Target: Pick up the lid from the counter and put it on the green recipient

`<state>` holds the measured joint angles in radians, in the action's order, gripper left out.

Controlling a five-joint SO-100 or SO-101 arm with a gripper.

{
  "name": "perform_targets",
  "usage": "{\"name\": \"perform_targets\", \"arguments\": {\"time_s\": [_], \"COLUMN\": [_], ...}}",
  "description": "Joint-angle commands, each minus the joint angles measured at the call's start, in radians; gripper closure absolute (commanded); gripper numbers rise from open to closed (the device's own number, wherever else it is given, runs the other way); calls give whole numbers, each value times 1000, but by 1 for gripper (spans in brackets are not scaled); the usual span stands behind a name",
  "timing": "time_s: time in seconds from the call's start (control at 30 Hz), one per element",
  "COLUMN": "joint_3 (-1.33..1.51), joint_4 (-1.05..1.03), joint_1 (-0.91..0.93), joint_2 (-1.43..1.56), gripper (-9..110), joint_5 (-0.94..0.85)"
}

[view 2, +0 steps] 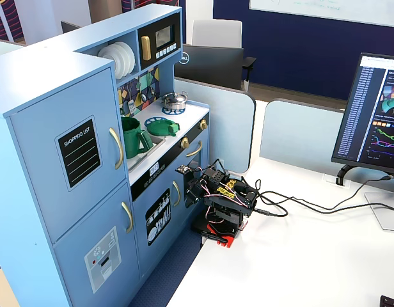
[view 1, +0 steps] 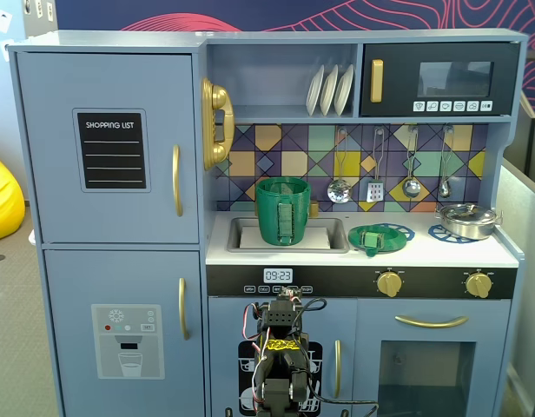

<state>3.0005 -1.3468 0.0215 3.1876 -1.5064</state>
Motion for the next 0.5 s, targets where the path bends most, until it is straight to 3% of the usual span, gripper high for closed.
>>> {"name": "perform_targets", "arguments": {"time_s": [0.0, 0.37, 0.47], "joint_3": [-3, -3, -8], "joint_4": [-184, -184, -86], "joint_1": [60, 51, 101], "joint_2": [-9, -9, -9], "gripper": [101, 101, 101], "joint_5": [-5, -3, -11]}}
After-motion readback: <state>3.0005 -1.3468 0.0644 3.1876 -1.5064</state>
